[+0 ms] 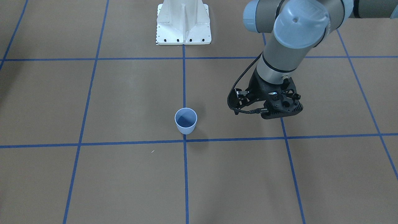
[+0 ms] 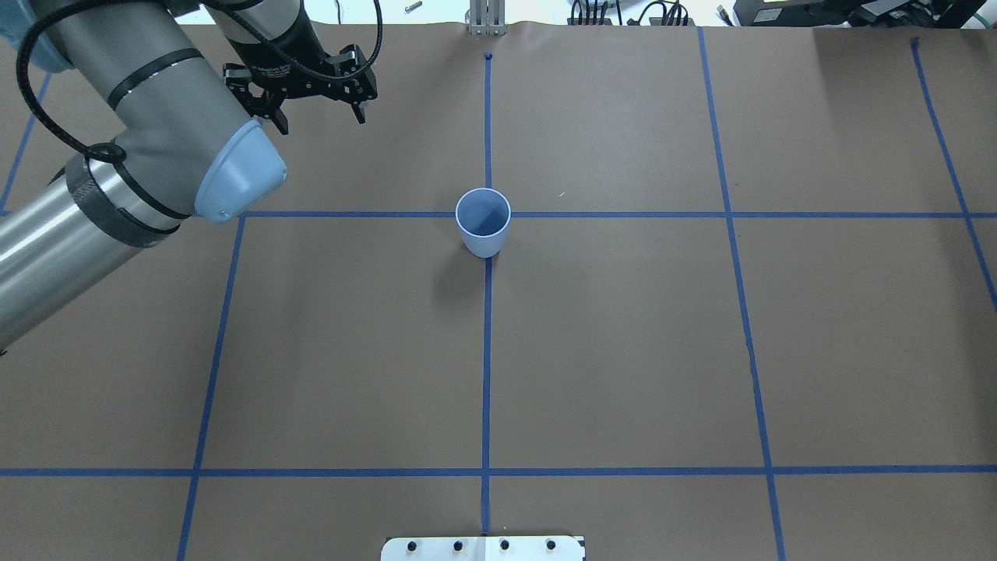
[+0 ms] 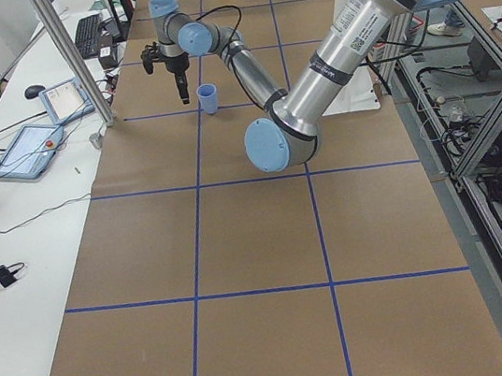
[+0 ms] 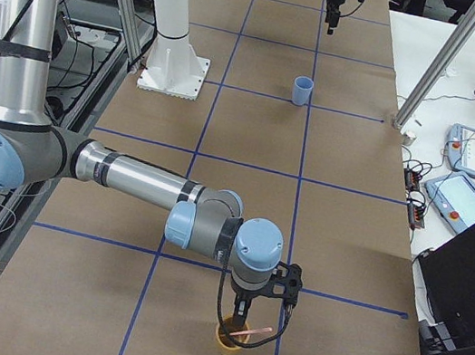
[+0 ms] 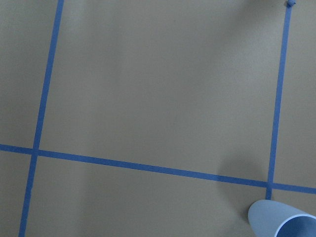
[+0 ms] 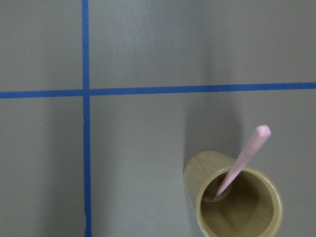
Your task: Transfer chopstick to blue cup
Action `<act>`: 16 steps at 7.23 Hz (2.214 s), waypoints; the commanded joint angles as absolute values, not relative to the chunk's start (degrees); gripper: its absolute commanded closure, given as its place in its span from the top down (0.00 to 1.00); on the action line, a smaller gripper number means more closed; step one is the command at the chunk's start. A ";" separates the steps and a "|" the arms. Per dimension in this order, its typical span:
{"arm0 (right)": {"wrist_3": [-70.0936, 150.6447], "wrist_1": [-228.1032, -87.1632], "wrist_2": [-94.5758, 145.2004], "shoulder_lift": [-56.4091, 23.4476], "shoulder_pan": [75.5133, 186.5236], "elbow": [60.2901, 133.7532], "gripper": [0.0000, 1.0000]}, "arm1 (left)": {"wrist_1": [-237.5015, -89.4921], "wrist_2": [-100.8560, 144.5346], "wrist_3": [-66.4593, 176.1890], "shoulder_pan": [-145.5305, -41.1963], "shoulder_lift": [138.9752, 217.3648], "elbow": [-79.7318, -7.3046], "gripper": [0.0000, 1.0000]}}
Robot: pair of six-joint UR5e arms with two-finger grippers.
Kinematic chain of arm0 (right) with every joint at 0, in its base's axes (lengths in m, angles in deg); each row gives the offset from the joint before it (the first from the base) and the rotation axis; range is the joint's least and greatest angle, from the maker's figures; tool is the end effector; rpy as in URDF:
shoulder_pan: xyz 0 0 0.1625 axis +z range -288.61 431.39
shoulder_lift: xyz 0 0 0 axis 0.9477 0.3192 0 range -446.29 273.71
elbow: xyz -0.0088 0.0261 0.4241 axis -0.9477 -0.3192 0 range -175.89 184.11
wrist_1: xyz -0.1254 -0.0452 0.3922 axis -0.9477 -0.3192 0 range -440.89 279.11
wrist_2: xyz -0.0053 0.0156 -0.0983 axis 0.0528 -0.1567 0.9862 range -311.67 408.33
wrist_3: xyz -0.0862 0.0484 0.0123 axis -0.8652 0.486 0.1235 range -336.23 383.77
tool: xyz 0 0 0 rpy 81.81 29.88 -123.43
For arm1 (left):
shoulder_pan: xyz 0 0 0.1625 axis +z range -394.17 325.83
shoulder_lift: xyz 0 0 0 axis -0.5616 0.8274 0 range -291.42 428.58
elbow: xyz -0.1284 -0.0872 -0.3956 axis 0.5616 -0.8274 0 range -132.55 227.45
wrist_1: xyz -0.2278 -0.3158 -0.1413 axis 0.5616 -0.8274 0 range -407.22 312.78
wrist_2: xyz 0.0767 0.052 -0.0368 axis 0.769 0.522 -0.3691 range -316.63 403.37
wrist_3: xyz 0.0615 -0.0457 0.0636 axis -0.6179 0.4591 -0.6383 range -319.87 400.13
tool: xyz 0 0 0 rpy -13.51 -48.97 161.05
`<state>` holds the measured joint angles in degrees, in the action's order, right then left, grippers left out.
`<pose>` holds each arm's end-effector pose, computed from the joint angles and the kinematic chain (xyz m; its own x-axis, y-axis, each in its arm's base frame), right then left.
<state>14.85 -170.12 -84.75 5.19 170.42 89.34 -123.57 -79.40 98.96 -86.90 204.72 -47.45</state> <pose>0.1385 -0.4551 0.7121 0.7266 0.0245 0.6866 -0.0442 0.9990 0.0111 0.3503 -0.5917 0.1579 0.6550 -0.1419 -0.7422 0.1531 0.9868 -0.0536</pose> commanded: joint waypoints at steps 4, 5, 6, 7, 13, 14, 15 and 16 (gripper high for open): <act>12.09 -159.99 -79.28 0.74 170.53 78.93 1.00 | -123.51 -79.41 98.93 -86.90 204.28 -47.56 0.99; 12.17 -159.81 -79.20 0.03 170.53 78.74 1.00 | -123.51 -79.41 98.93 -86.90 204.28 -47.47 0.99; 12.17 -159.73 -78.59 -0.33 170.53 78.73 1.00 | -123.51 -79.41 98.93 -86.99 204.28 -47.47 0.99; 12.17 -159.72 -78.23 -0.51 170.44 78.73 0.99 | -123.51 -79.41 98.93 -86.90 204.28 -47.47 0.99; 12.17 -155.68 -78.49 -1.74 170.00 74.16 0.81 | -123.59 -79.41 98.93 -86.90 202.96 -48.00 0.99; 12.26 -155.68 -78.58 -1.48 170.00 74.25 0.79 | -123.59 -79.41 98.93 -86.99 202.96 -48.00 0.99; 12.26 -155.68 -78.75 -1.13 170.00 74.34 0.75 | -123.59 -79.41 98.85 -86.99 202.87 -47.91 0.99; 12.26 -155.77 -78.84 -1.04 170.00 74.17 0.71 | -123.59 -79.41 98.85 -86.99 202.87 -47.91 0.99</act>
<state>12.25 -155.71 -78.70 -1.27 170.00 74.27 -123.59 -79.41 98.88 -86.97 202.93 -47.93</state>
